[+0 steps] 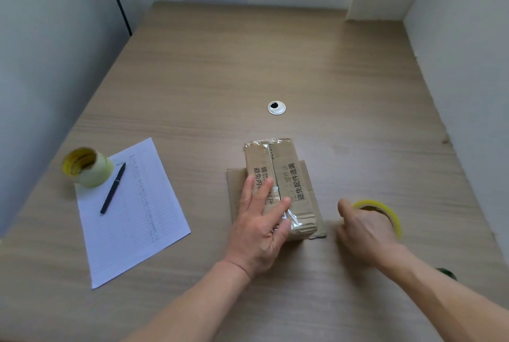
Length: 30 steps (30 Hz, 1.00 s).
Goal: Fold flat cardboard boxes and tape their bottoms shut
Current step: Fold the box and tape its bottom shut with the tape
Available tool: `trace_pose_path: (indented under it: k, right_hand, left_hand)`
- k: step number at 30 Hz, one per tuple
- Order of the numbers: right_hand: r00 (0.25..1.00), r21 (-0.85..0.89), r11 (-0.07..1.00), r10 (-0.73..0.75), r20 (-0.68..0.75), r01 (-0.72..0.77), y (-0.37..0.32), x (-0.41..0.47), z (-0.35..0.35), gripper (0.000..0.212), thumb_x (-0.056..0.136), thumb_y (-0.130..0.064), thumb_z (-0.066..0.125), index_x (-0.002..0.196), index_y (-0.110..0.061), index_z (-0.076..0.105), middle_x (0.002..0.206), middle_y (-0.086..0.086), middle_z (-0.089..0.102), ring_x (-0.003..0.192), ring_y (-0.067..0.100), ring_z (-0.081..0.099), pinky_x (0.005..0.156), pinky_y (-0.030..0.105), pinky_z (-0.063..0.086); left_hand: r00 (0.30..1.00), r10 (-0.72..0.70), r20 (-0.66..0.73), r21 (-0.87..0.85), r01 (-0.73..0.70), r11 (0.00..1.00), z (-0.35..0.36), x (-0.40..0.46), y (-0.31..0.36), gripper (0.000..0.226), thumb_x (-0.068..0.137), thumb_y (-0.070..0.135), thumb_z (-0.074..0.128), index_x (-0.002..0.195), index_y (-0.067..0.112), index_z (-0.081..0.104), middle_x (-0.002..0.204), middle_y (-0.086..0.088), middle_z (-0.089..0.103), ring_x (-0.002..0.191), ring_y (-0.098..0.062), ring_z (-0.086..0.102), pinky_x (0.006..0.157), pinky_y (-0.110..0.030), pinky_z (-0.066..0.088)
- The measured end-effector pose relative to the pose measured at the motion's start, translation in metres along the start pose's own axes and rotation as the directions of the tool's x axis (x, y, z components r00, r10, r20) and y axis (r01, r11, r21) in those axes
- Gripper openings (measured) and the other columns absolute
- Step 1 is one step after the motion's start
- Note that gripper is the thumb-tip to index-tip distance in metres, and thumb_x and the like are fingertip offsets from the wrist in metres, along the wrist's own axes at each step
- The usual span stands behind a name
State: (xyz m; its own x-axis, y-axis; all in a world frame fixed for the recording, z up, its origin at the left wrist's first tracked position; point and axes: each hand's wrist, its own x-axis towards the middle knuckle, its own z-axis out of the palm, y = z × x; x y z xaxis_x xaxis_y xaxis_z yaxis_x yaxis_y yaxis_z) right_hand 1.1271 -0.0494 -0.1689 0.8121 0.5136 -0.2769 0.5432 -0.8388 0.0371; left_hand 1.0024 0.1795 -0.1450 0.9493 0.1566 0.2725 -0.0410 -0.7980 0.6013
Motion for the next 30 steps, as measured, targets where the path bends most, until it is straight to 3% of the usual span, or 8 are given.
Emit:
trace_pose_path:
  k: [10, 13, 15, 17, 20, 25, 28, 30]
  right_hand:
    - [0.983, 0.111, 0.977, 0.182, 0.015, -0.182, -0.01, -0.011, -0.01, 0.028, 0.1, -0.047, 0.032, 0.108, -0.025, 0.045, 0.098, 0.007, 0.07, 0.093, 0.032, 0.063, 0.073, 0.039, 0.05]
    - [0.894, 0.388, 0.875, 0.392, -0.216, -0.29, -0.032, -0.018, -0.035, 0.049, 0.094, -0.062, 0.033, 0.133, -0.034, 0.043, 0.11, 0.002, 0.066, 0.097, 0.03, 0.062, 0.072, 0.035, 0.044]
    - [0.84, 0.642, 0.763, 0.395, -0.371, -0.075, -0.068, -0.02, -0.053, 0.063, 0.089, -0.065, 0.034, 0.143, -0.032, 0.038, 0.108, -0.004, 0.058, 0.094, 0.02, 0.057, 0.073, 0.033, 0.041]
    - [0.852, 0.774, 0.619, 0.33, -0.407, 0.13, -0.106, -0.018, -0.055, 0.063, 0.093, -0.057, 0.038, 0.148, -0.027, 0.037, 0.124, -0.007, 0.051, 0.111, 0.011, 0.052, 0.091, 0.029, 0.042]
    - [0.856, 0.849, 0.507, 0.363, -0.367, 0.149, -0.136, -0.01, -0.051, 0.049, 0.096, -0.033, 0.042, 0.14, -0.015, 0.051, 0.136, 0.002, 0.055, 0.128, 0.013, 0.048, 0.105, 0.012, 0.03]
    - [0.857, 0.873, 0.453, 0.363, -0.364, 0.179, -0.128, -0.011, -0.044, 0.048, 0.093, -0.033, 0.049, 0.134, -0.009, 0.057, 0.133, 0.001, 0.057, 0.126, 0.017, 0.053, 0.108, 0.027, 0.038]
    - [0.831, 0.841, 0.49, 0.351, -0.431, 0.23, -0.13, -0.01, -0.043, 0.054, 0.091, -0.039, 0.044, 0.133, -0.009, 0.057, 0.133, -0.002, 0.055, 0.125, 0.016, 0.053, 0.107, 0.027, 0.039]
    - [0.828, 0.846, 0.507, 0.394, -0.399, 0.167, -0.133, -0.008, -0.039, 0.055, 0.092, -0.039, 0.038, 0.131, -0.007, 0.06, 0.13, -0.005, 0.056, 0.122, 0.018, 0.056, 0.105, 0.029, 0.041]
  left_hand:
    - [0.998, 0.049, 0.025, -0.062, -0.048, 0.997, -0.006, 0.001, -0.007, 0.037, 0.094, 0.033, 0.05, 0.123, 0.019, 0.068, 0.152, -0.011, 0.038, 0.148, -0.037, 0.012, 0.118, -0.047, 0.02]
    - [0.999, 0.003, 0.043, -0.133, 0.003, 0.991, -0.009, 0.003, -0.006, 0.041, 0.094, 0.033, 0.049, 0.13, 0.02, 0.063, 0.158, -0.006, 0.026, 0.151, -0.029, 0.005, 0.12, -0.042, 0.016]
    - [0.999, -0.027, 0.036, -0.18, 0.033, 0.983, -0.009, 0.003, -0.005, 0.055, 0.091, 0.035, 0.05, 0.143, 0.019, 0.047, 0.161, -0.004, 0.014, 0.152, -0.022, 0.001, 0.122, -0.036, 0.012]
    - [0.996, -0.089, 0.022, -0.231, 0.092, 0.969, -0.007, 0.003, -0.002, 0.069, 0.091, 0.037, 0.051, 0.151, 0.018, 0.023, 0.162, -0.004, 0.006, 0.151, -0.015, -0.001, 0.122, -0.029, 0.007]
    - [0.939, -0.344, -0.01, -0.431, 0.307, 0.849, -0.001, 0.002, 0.013, 0.065, 0.098, 0.03, 0.052, 0.149, 0.022, 0.011, 0.161, -0.002, 0.012, 0.15, -0.009, 0.008, 0.122, -0.027, 0.01]
    - [0.8, -0.599, -0.028, -0.555, 0.486, 0.675, 0.009, 0.003, 0.022, 0.066, 0.098, 0.025, 0.054, 0.153, 0.015, 0.019, 0.153, 0.014, 0.026, 0.141, 0.003, 0.026, 0.113, -0.011, 0.02]
    - [0.711, -0.701, 0.056, -0.732, 0.506, 0.455, 0.01, 0.011, 0.023, 0.056, 0.099, 0.026, 0.052, 0.151, 0.016, 0.033, 0.149, 0.006, 0.043, 0.135, -0.002, 0.042, 0.114, -0.027, 0.034]
    - [0.668, -0.744, 0.017, -0.718, 0.526, 0.456, 0.012, 0.016, 0.027, 0.045, 0.101, 0.022, 0.047, 0.145, 0.012, 0.045, 0.139, -0.001, 0.057, 0.127, -0.01, 0.053, 0.107, -0.03, 0.041]
